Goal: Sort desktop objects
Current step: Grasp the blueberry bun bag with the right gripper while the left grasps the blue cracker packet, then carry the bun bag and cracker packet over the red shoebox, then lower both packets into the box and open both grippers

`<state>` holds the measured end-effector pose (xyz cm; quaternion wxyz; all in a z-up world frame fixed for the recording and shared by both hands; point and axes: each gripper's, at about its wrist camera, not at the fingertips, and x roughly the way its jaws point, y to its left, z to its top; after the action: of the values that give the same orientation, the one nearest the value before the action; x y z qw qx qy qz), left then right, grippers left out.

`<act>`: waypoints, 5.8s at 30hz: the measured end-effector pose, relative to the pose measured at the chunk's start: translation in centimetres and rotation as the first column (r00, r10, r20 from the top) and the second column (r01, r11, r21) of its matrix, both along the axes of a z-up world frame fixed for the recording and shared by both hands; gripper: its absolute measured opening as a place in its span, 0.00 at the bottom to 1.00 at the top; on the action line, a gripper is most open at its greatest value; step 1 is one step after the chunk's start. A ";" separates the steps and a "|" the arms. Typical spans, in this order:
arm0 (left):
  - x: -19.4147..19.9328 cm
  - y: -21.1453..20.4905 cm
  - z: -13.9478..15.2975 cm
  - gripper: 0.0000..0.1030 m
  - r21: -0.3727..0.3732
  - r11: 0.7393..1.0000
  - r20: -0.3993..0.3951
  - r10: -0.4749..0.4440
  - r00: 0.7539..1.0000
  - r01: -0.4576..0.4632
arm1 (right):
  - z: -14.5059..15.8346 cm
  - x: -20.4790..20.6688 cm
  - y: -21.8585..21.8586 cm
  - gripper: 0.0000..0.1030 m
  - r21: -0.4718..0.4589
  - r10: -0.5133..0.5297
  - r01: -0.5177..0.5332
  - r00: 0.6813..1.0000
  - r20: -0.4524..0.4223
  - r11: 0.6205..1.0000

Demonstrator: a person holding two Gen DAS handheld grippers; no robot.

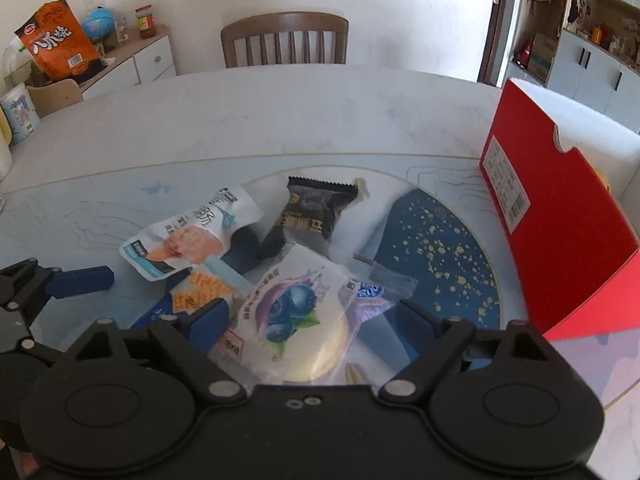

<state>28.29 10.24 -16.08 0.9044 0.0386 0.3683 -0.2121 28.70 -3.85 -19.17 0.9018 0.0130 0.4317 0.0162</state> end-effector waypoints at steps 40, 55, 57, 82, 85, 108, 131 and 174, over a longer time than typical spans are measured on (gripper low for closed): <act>-2.3 -4.3 0.2 0.37 0.091 0.991 0.069 -0.109 0.992 0.103 | -0.8 -0.2 -2.6 0.54 -0.058 -0.034 0.033 0.999 -0.015 0.998; -3.0 -5.0 1.8 0.35 0.041 0.996 0.083 -0.083 0.993 0.080 | 1.5 -2.3 -4.5 0.53 -0.015 -0.040 0.040 0.999 0.002 0.999; -3.2 -5.1 2.5 0.35 0.029 0.997 0.089 -0.076 0.993 0.074 | 2.1 -2.7 -4.8 0.53 0.001 -0.039 0.039 0.999 0.009 0.999; -5.6 -9.0 12.2 0.35 -0.018 0.995 0.175 -0.094 0.980 0.098 | 10.4 -7.5 -10.9 0.53 0.072 -0.042 0.034 0.993 0.114 0.997; -5.7 -10.1 13.2 0.35 -0.029 0.994 0.180 -0.094 0.979 0.101 | 11.2 -7.8 -12.1 0.53 0.071 -0.042 0.033 0.991 0.127 0.997; -4.3 -21.9 16.5 0.35 -0.038 0.995 0.212 -0.082 0.974 0.092 | 12.7 -7.0 -24.0 0.53 0.102 -0.055 0.038 0.983 0.174 0.994; 2.6 -30.8 15.4 0.36 0.017 0.995 0.132 -0.104 0.986 0.102 | 10.2 -1.8 -33.7 0.53 0.041 -0.035 0.030 0.991 0.125 0.999; 15.1 -38.7 5.7 0.36 0.255 0.951 -0.198 -0.125 0.972 0.174 | 3.0 8.7 -34.5 0.52 -0.030 0.163 -0.171 0.971 -0.176 0.985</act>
<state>43.38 -28.46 -10.41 0.8350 0.1702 0.4696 -0.2306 37.39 -38.35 -16.13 0.8564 -0.0420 0.5082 0.0810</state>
